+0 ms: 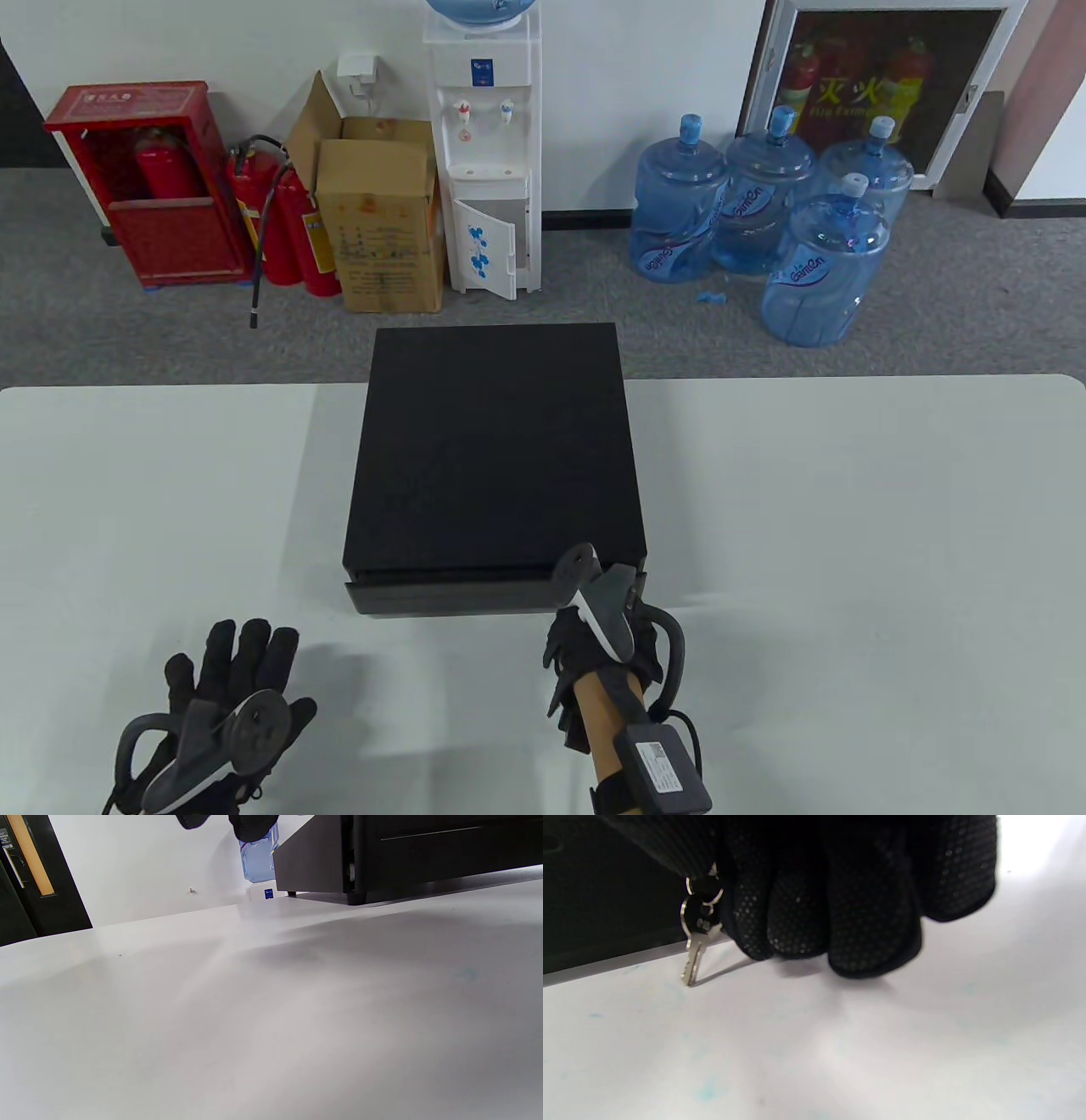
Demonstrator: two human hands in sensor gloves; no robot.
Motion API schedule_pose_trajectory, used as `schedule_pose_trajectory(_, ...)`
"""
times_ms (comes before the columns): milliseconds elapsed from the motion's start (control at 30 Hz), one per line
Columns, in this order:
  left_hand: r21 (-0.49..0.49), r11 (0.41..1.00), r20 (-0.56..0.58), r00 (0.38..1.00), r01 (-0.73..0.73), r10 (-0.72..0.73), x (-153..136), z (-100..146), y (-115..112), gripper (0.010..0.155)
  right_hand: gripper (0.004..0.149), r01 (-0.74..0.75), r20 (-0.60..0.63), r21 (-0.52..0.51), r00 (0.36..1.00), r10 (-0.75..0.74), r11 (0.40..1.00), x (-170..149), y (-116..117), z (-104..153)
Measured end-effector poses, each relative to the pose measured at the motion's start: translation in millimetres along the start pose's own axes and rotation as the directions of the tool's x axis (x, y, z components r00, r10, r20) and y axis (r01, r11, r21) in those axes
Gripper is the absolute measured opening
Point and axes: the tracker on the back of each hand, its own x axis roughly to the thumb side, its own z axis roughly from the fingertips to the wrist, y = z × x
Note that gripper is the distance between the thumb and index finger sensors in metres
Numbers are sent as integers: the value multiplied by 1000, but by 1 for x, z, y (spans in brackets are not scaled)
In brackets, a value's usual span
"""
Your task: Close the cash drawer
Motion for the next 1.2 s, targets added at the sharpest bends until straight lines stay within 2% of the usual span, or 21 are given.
schedule_pose_trajectory(100, -6, 1000, 3, 1000, -8, 8, 0, 0, -1, 81, 45, 21, -5, -62, 1000, -22, 998, -2, 1, 0)
schedule_pose_trajectory(233, -22, 1000, -4, 1000, -10, 10, -1, 0, -3, 81, 46, 16, -26, -91, 999, -19, 996, -3, -1, 0)
schedule_pose_trajectory(333, -26, 999, -9, 1000, -19, 19, -4, -1, -3, 81, 46, 10, 4, -206, 1000, -9, 978, -4, -1, 1)
schedule_pose_trajectory(400, -25, 999, -9, 1000, -26, 26, -4, 0, -3, 81, 39, 55, 52, -315, 998, -41, 948, -6, -3, 5)
schedule_pose_trajectory(467, -23, 999, -10, 1000, -24, 24, -5, 0, -3, 81, 36, 67, 78, -369, 996, -41, 927, -7, -5, 8)
schedule_pose_trajectory(600, -25, 999, -11, 1000, -25, 25, -5, -1, -3, 81, 36, 88, 86, -343, 994, -62, 935, -6, -5, 7)
schedule_pose_trajectory(733, -22, 999, -11, 1000, -23, 23, -5, -1, -4, 81, 38, 107, 70, -245, 993, -93, 964, -2, -1, 2)
schedule_pose_trajectory(800, -20, 1000, -9, 1000, -18, 18, -4, -1, -3, 81, 40, 139, 78, -255, 989, -122, 957, -2, 3, 2)
schedule_pose_trajectory(1000, -11, 1000, -9, 1000, -9, 9, -4, -1, -3, 81, 41, 108, 69, -245, 993, -94, 963, 0, 2, 2)
schedule_pose_trajectory(1200, 4, 1000, -36, 999, 1, -1, -9, -1, -2, 81, 42, 32, 29, -251, 999, -26, 967, 10, 1, 3)
